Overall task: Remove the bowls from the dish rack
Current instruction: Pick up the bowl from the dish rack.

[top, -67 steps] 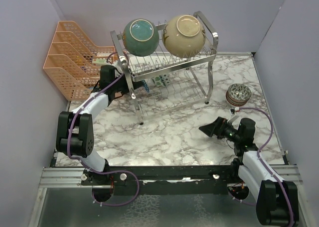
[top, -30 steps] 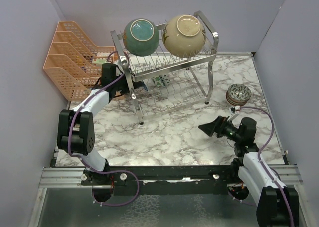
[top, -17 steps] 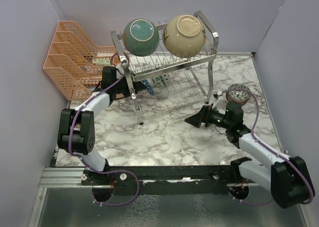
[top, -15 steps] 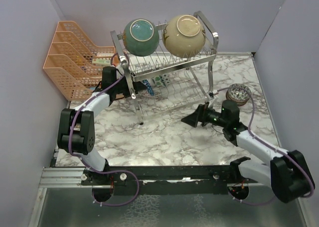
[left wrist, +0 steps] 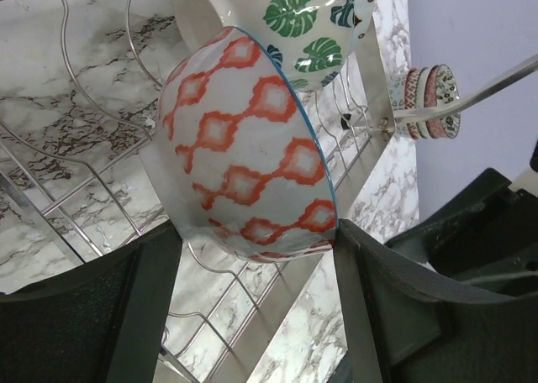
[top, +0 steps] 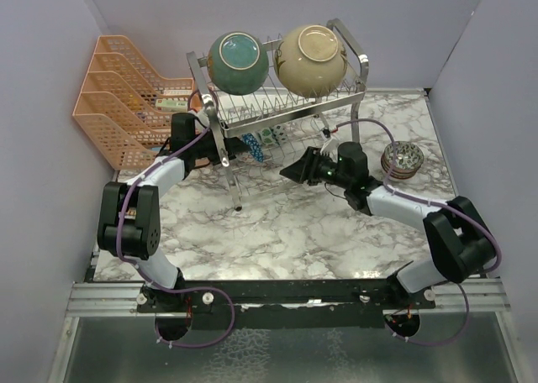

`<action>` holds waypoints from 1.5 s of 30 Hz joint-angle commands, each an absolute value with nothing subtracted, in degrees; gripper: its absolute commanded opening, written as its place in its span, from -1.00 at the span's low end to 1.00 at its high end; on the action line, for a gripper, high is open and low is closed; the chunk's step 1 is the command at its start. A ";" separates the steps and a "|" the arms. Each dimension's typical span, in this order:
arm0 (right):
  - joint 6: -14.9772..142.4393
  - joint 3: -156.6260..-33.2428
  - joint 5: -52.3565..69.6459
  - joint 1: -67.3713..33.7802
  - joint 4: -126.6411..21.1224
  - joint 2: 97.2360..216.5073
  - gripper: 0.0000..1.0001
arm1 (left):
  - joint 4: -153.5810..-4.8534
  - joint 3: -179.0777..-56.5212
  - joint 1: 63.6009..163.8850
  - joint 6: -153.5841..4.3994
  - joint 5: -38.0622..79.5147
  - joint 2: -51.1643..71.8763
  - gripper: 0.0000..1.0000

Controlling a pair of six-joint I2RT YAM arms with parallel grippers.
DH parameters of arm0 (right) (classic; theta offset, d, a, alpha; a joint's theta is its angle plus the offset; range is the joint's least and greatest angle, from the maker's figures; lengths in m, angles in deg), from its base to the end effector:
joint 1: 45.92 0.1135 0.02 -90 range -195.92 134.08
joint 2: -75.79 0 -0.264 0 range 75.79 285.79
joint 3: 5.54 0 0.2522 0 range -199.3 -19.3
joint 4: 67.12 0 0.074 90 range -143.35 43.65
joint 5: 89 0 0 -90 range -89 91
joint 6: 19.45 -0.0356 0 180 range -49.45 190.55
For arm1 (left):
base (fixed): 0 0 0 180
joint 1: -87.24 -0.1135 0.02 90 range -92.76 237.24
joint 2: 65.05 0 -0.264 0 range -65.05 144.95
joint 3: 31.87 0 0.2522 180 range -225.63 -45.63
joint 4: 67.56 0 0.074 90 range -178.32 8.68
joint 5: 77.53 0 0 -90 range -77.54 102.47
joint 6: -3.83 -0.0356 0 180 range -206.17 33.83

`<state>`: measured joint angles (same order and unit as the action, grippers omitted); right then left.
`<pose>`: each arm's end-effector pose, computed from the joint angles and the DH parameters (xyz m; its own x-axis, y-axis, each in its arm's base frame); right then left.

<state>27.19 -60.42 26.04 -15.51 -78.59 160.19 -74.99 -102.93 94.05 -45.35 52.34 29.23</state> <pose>0.2638 0.1723 0.2191 -0.7474 0.2826 -0.6012 -0.4023 0.5277 0.7481 0.3534 -0.0652 0.2257 -0.8005 -0.4097 -0.4374 0.1524 0.5667 -0.8097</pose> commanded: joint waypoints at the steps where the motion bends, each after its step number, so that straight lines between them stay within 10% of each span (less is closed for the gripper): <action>1: 24.58 -63.60 21.99 -15.25 -81.67 163.64 -0.10 | -69.19 -101.67 93.40 -41.39 59.16 30.05 0.06; 45: 21.99 -73.90 23.77 -15.09 -81.62 178.10 0.22 | -76.18 -101.09 93.26 -45.72 64.41 26.02 0.07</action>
<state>21.31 -71.79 23.75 -15.49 -80.77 176.67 -77.92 -102.49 93.72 -48.17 58.83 29.14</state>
